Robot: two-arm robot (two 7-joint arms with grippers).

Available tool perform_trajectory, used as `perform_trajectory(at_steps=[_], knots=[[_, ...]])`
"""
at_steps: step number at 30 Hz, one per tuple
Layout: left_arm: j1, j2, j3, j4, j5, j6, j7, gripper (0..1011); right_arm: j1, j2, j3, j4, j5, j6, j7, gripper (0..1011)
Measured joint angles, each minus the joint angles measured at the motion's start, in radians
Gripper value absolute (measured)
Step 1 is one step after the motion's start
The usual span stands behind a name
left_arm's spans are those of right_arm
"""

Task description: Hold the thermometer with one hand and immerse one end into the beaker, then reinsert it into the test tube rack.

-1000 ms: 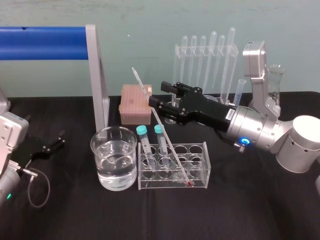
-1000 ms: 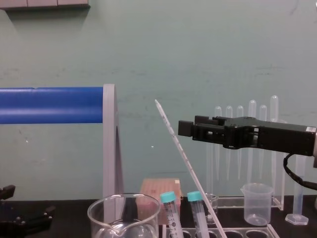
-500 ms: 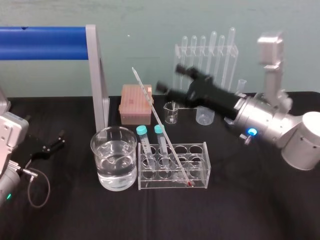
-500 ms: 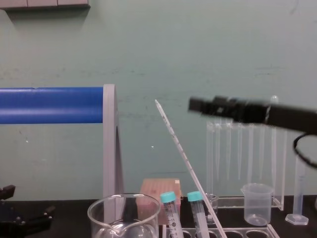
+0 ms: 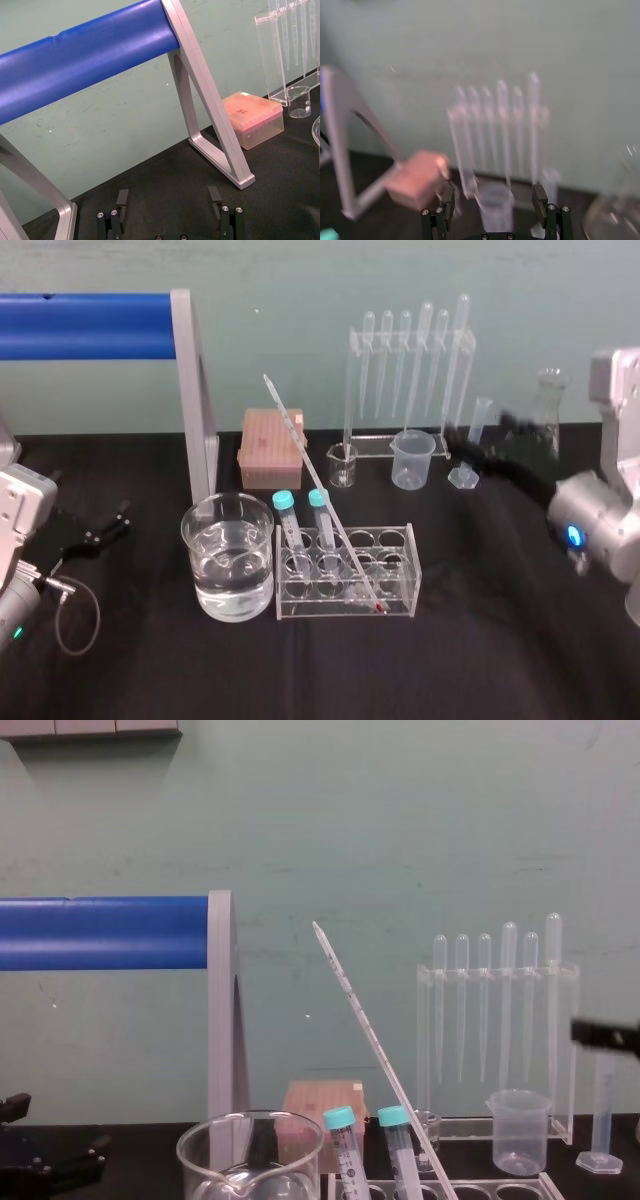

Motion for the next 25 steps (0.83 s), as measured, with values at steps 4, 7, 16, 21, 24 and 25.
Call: perform_trajectory(at_steps=[4, 7, 16, 21, 24, 25], knots=[[0.000, 0.000, 0.000, 0.000, 0.000, 0.000, 0.000, 1008, -0.027, 0.004, 0.001, 0.008, -0.016, 0.038, -0.023, 1003], [0.000, 0.000, 0.000, 0.000, 0.000, 0.000, 0.000, 1008, -0.037, 0.006, -0.004, 0.018, -0.032, 0.054, -0.024, 1003], [0.000, 0.000, 0.000, 0.000, 0.000, 0.000, 0.000, 1008, -0.036, 0.006, -0.003, 0.017, -0.032, 0.053, -0.024, 1003], [0.000, 0.000, 0.000, 0.000, 0.000, 0.000, 0.000, 1008, -0.035, 0.006, -0.002, 0.016, -0.031, 0.051, -0.024, 1003], [0.000, 0.000, 0.000, 0.000, 0.000, 0.000, 0.000, 1008, -0.034, 0.006, -0.002, 0.015, -0.030, 0.050, -0.025, 1003], [0.000, 0.000, 0.000, 0.000, 0.000, 0.000, 0.000, 1008, -0.034, 0.006, -0.002, 0.015, -0.029, 0.049, -0.025, 1003]])
